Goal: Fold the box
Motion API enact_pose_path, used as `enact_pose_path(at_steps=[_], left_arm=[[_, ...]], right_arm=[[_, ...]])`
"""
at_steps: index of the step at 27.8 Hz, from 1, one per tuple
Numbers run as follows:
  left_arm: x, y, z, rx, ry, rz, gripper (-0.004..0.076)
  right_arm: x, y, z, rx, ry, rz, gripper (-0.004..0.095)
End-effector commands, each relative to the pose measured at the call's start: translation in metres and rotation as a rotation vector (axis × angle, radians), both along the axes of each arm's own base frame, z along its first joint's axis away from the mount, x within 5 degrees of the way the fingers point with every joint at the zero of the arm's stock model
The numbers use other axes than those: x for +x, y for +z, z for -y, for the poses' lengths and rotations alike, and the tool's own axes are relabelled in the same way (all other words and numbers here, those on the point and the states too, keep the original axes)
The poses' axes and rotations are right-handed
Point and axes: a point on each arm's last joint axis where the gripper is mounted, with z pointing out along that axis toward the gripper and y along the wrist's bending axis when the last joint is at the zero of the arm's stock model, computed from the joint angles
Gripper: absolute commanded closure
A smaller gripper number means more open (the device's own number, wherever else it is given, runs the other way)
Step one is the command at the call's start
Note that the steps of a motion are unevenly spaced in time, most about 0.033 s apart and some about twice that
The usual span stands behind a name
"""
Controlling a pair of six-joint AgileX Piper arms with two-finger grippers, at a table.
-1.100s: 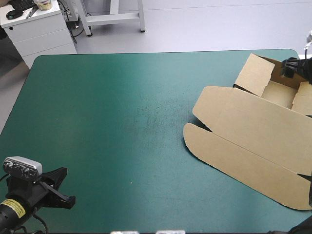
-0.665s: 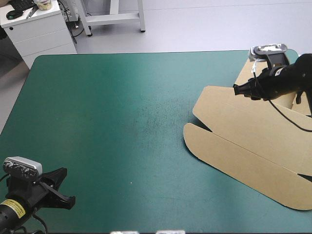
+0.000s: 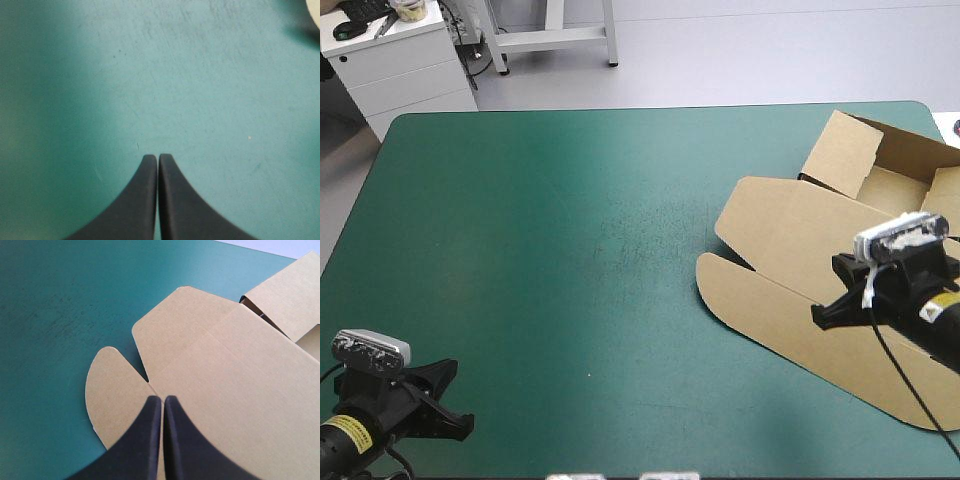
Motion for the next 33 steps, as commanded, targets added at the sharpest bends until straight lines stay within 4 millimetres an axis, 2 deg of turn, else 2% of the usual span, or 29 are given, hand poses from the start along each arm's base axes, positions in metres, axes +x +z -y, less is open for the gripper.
enact_pose_path(at_steps=[1,5,6,13,23,33], left_arm=[[0.003,0.011,0.003,-0.053,-0.026,0.148,0.0734],[-0.006,-0.002,-0.001,-0.129,-0.031,0.313,0.0734],[-0.008,-0.01,-0.003,-0.111,-0.034,0.334,0.0734],[-0.01,-0.027,-0.005,-0.129,-0.041,0.443,0.0734],[-0.017,-0.027,-0.009,-0.132,-0.039,0.48,0.0734],[-0.018,-0.027,-0.01,-0.126,-0.038,0.476,0.0734]], right_arm=[[-0.019,-0.008,0.003,0.029,-0.031,0.147,0.0909],[-0.046,-0.049,0.008,0.021,-0.056,0.228,0.0909],[-0.053,-0.06,0.009,0.021,-0.056,0.228,0.0909],[-0.076,-0.088,0.012,0.051,-0.081,0.314,0.0909],[-0.107,-0.094,0.016,0.088,-0.096,0.46,0.0928],[-0.11,-0.096,0.019,0.13,-0.142,0.437,0.0928]])
